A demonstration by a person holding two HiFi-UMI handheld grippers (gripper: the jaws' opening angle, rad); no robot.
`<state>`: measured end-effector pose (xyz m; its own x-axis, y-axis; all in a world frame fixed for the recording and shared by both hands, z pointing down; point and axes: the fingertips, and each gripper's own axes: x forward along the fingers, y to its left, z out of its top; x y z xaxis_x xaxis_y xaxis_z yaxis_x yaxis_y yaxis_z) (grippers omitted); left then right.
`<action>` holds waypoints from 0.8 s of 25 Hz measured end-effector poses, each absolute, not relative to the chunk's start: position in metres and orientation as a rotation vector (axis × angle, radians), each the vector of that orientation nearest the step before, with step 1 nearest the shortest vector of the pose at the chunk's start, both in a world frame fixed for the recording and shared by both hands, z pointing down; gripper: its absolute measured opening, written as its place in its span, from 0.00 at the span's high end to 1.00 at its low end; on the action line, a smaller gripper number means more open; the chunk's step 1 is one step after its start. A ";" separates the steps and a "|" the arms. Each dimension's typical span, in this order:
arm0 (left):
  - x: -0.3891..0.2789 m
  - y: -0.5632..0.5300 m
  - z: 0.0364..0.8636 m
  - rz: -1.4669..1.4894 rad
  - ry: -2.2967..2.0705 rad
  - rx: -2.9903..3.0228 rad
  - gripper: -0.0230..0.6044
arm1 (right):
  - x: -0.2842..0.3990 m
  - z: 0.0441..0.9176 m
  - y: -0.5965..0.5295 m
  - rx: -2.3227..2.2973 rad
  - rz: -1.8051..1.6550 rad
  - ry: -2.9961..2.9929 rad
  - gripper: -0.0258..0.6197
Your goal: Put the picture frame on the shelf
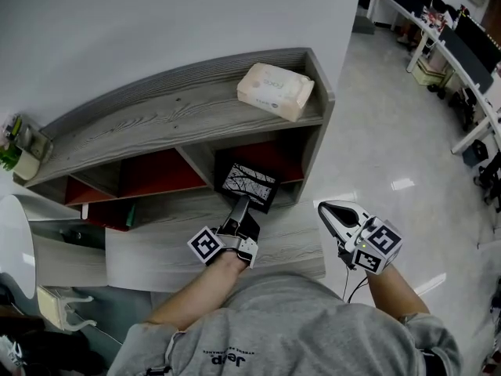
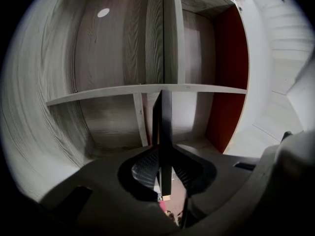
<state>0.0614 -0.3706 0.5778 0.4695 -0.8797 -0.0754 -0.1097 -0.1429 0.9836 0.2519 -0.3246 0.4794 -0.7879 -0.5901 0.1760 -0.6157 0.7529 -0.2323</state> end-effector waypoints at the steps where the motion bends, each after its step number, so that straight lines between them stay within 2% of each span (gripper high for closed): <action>1: 0.062 -0.372 0.580 -0.853 -0.893 1.575 0.82 | 0.251 0.480 -0.325 0.982 0.429 -2.854 0.95; 15: 0.084 -0.397 0.594 -0.831 -0.888 1.407 0.82 | 0.254 0.483 -0.327 0.994 0.446 -2.839 0.95; 19: 0.089 -0.400 0.591 -0.788 -0.871 1.451 0.76 | 0.252 0.483 -0.328 0.989 0.447 -2.841 0.95; 20: 0.093 -0.399 0.591 -0.761 -0.853 1.478 0.68 | 0.252 0.482 -0.328 0.988 0.446 -2.842 0.95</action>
